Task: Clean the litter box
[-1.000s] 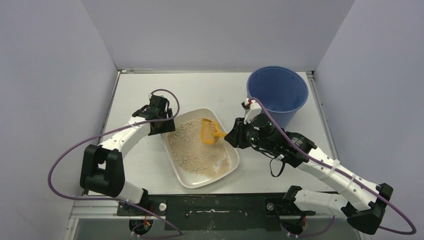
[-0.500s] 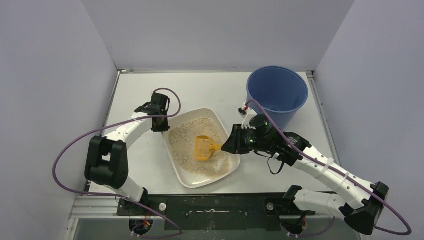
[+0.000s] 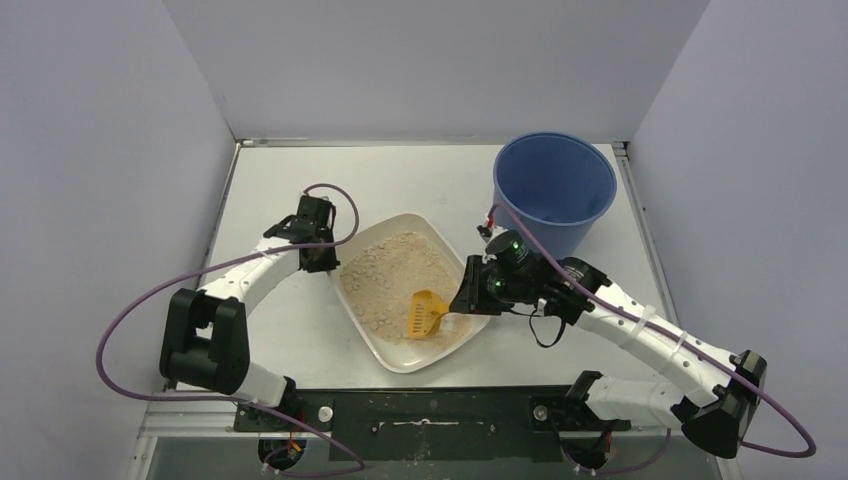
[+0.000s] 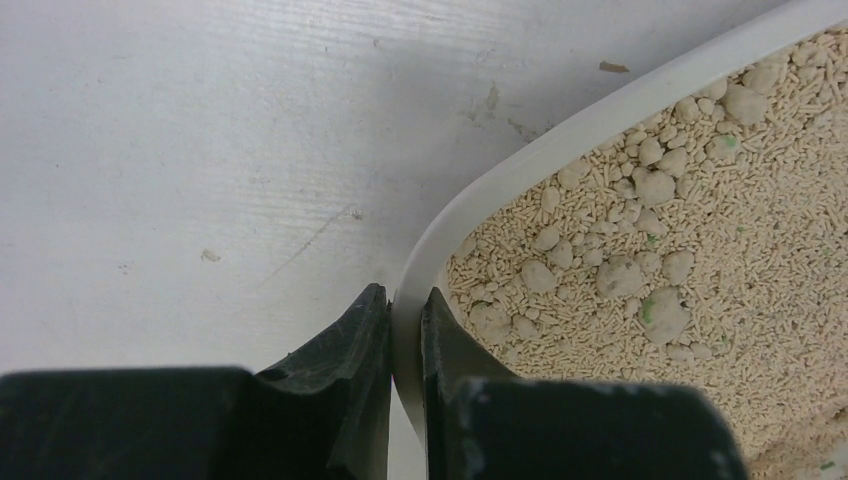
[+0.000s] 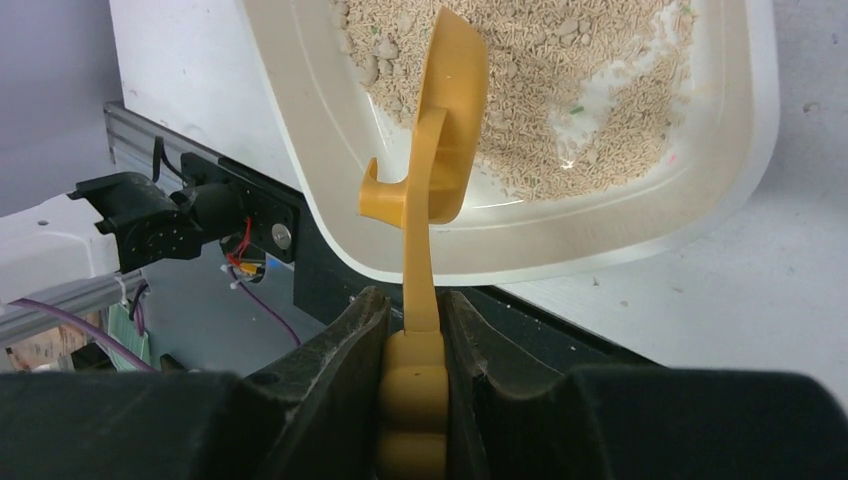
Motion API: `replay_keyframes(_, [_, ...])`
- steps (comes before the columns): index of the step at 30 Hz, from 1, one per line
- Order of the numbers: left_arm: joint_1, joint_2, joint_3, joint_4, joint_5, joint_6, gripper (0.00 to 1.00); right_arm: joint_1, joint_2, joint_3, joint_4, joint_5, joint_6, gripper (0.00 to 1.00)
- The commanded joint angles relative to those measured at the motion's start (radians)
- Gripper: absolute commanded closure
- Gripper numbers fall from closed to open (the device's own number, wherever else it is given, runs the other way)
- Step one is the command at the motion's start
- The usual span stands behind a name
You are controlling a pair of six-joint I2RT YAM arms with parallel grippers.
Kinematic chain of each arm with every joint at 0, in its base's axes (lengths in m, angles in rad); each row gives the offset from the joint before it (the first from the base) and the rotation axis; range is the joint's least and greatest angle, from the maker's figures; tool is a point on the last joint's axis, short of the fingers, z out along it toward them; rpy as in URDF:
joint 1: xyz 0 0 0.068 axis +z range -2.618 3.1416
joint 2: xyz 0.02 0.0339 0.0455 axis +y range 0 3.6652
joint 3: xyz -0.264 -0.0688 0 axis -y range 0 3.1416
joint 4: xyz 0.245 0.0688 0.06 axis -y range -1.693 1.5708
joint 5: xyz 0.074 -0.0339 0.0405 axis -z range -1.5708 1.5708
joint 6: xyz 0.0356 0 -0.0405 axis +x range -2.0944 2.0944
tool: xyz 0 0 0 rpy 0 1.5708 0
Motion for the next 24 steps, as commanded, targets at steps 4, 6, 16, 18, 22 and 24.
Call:
replay_keyframes(4, [-0.011, -0.109, -0.078, -0.024, 0.054, -0.133, 1.00, 0.112, 0.051, 0.045, -0.021, 0.132, 0.136, 1.00])
replay_keyframes(6, [-0.013, -0.127, -0.100, -0.023, 0.061, -0.164, 1.00, 0.139, 0.066, 0.038, -0.012, 0.163, 0.173, 1.00])
replay_keyframes(16, [-0.031, -0.261, -0.221, 0.006, 0.090, -0.295, 1.00, 0.221, 0.097, -0.038, 0.050, 0.227, 0.318, 1.00])
replay_keyframes(18, [-0.040, -0.286, -0.239, 0.003, 0.091, -0.307, 1.00, 0.235, 0.085, -0.085, 0.085, 0.258, 0.369, 1.00])
replay_keyframes(22, [-0.063, -0.339, -0.273, 0.001, 0.087, -0.335, 1.00, 0.262, 0.072, -0.163, 0.151, 0.302, 0.455, 1.00])
replay_keyframes(24, [-0.078, -0.359, -0.285, 0.001, 0.089, -0.348, 1.00, 0.272, 0.077, -0.182, 0.174, 0.339, 0.487, 1.00])
